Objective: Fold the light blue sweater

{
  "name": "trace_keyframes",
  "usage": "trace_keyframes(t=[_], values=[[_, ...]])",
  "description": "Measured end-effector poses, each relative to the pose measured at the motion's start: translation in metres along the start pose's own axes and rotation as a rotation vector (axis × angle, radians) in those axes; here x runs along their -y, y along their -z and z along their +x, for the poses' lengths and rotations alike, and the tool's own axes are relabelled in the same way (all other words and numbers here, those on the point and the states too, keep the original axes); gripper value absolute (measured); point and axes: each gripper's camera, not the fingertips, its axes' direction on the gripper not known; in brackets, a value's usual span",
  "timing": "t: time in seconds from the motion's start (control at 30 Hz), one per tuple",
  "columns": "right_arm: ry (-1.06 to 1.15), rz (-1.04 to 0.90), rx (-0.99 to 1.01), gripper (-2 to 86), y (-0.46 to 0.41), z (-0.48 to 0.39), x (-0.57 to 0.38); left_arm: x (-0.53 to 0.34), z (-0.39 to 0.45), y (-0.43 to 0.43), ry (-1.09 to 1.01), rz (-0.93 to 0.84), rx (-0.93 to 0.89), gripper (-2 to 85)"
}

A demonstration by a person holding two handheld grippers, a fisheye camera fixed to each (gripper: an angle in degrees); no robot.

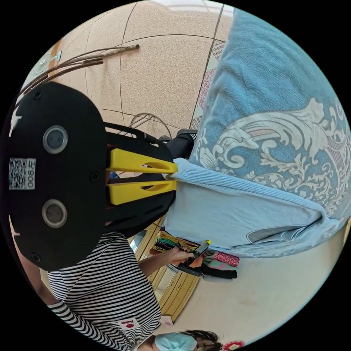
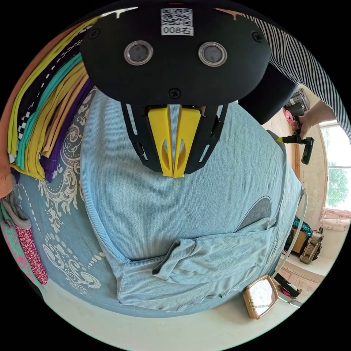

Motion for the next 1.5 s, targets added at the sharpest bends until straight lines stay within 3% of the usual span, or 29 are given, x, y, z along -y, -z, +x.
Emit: trace_keyframes(t=[0.27, 0.5, 0.63, 0.93, 1.5], values=[[-0.007, 0.062, 0.074, 0.2, 0.011, 0.008, -0.025, -0.018, -0.01, -0.013, -0.084, 0.083, 0.008, 3.8], [0.014, 0.223, 0.049, 1.0, 0.094, 0.014, -0.084, -0.045, -0.01, -0.011, -0.141, 0.161, 0.012, 3.6], [-0.041, 0.217, -0.022, 3.8, 0.122, 0.037, -0.139, -0.059, -0.018, -0.016, -0.158, 0.203, -0.001, 4.4], [-0.23, 0.098, -0.124, 8.3, 0.106, 0.075, -0.235, -0.085, -0.047, -0.024, -0.122, 0.251, -0.037, 7.9], [-0.282, 0.047, -0.05, 10.4, 0.049, 0.131, -0.209, -0.121, -0.071, -0.016, -0.135, 0.253, -0.106, 3.0]])
